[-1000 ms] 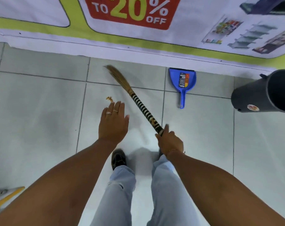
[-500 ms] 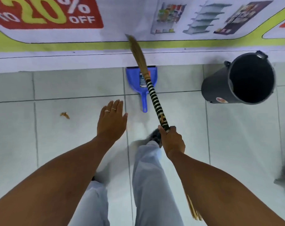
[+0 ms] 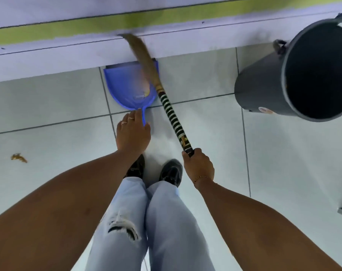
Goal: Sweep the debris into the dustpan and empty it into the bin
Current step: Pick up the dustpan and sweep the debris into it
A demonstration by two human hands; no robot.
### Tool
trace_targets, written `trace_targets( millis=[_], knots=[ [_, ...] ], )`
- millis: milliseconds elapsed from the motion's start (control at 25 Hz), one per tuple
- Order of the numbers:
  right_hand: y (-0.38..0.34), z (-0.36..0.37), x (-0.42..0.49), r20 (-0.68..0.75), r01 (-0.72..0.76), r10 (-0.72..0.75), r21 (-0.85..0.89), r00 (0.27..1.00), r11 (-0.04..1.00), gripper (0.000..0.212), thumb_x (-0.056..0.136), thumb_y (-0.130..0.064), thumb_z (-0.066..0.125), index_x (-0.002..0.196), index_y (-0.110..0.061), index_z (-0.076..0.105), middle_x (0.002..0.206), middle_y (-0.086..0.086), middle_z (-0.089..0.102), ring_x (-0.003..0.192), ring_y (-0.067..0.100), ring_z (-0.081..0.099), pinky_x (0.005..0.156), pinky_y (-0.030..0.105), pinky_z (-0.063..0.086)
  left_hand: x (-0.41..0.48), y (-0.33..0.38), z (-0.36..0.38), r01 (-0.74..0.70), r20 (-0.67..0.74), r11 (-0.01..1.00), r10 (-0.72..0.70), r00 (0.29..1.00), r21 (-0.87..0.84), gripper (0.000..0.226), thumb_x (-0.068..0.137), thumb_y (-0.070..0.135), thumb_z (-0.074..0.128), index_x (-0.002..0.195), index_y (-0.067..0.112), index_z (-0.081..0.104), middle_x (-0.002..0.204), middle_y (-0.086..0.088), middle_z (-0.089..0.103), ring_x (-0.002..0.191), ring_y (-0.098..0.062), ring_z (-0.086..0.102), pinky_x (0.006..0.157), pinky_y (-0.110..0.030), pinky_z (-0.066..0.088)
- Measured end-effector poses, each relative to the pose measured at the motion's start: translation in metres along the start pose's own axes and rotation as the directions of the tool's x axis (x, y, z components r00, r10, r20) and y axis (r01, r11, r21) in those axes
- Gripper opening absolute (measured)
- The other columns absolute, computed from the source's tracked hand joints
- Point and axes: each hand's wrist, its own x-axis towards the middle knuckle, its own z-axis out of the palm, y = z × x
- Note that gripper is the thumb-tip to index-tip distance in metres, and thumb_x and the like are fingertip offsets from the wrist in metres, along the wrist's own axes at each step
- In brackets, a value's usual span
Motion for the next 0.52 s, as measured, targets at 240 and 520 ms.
trace_targets(
  millis=[240, 520],
  knots=[
    [-0.006, 0.074, 0.115, 0.173, -0.089, 0.075, 0.072, 0.982, 0.993, 0.042, 0.087, -0.015, 0.049, 0.128, -0.013, 0.04, 0.111, 0.017, 0.062, 0.098, 0.036, 0.06, 0.072, 0.033, 0.043, 0.088, -0.017, 0.113, 0.429, 0.16, 0.881, -0.403, 0.901, -0.201, 0.083, 0.086, 0.028, 0.058, 0.146, 0.002, 0.007, 0.152, -0.016, 0.022, 0.135, -0.037, 0.032, 0.11, -0.047, 0.031],
    [0.007, 0.096, 0.164, 0.114, -0.185, 0.167, 0.176, 0.979, 0.967, 0.033, 0.085, -0.004, 0.044, 0.117, -0.01, 0.051, 0.11, 0.016, 0.061, 0.093, 0.032, 0.055, 0.095, 0.052, 0.047, 0.132, -0.027, 0.153, 0.625, 0.215, 0.711, -0.588, 0.78, -0.322, 0.05, 0.087, 0.02, 0.055, 0.13, 0.004, 0.036, 0.129, -0.017, 0.052, 0.116, -0.035, 0.053, 0.096, -0.04, 0.043]
  ],
)
